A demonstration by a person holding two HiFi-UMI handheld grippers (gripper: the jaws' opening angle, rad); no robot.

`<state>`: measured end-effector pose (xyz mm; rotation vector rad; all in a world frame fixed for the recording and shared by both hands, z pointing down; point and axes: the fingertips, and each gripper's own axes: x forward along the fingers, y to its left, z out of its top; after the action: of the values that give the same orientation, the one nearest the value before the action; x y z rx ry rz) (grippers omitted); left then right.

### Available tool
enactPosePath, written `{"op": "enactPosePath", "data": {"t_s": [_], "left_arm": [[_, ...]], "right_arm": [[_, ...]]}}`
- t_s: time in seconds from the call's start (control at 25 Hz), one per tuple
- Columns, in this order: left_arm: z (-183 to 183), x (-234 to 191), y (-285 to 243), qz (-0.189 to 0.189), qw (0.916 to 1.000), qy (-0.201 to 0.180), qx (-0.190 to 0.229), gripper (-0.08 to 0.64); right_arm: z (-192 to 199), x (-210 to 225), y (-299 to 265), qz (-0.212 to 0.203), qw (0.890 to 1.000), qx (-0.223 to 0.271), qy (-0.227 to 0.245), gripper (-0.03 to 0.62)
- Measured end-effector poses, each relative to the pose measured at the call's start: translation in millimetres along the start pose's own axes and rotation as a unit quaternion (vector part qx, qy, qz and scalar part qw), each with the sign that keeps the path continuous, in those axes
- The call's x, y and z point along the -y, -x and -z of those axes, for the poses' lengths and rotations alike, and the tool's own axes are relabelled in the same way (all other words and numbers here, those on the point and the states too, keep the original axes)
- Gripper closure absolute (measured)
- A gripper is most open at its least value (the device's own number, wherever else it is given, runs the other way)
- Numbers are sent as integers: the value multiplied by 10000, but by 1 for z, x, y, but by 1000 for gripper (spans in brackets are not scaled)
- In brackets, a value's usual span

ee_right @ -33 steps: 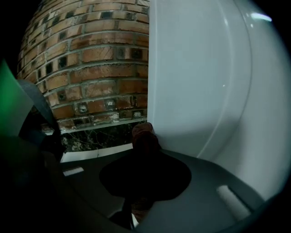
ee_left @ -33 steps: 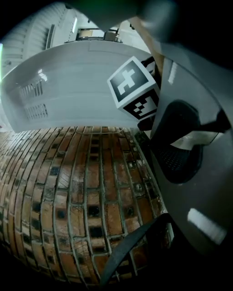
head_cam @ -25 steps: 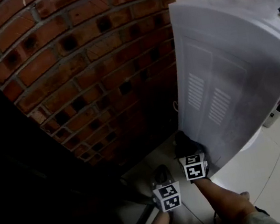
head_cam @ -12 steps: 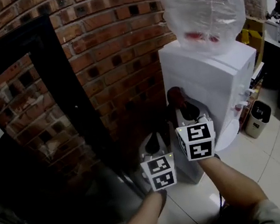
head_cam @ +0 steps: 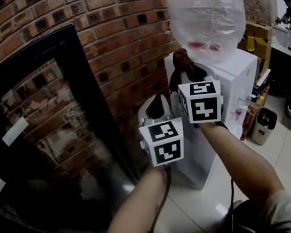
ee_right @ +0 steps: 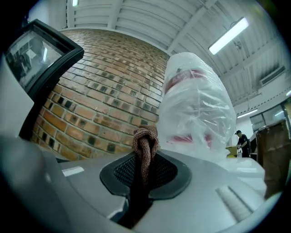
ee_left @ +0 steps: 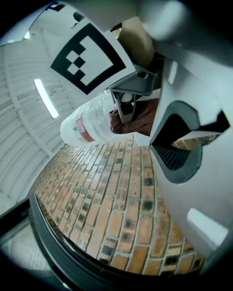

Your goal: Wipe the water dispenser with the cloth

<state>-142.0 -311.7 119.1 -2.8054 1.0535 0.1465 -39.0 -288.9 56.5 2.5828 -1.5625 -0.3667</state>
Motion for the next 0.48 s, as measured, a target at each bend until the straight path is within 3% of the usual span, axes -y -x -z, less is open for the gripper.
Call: {"op": "enactPosePath", "data": {"t_s": [0.2,0.48], "left_arm": [[-15,3,-1,73,10000,21,30,560],[-1,-1,-3,54,9999,74,-109,560]], "right_arm": [[4,2,-9,196,9992,-339,50,520],[15,4,-10,364,9979,-528,-20,520]]}}
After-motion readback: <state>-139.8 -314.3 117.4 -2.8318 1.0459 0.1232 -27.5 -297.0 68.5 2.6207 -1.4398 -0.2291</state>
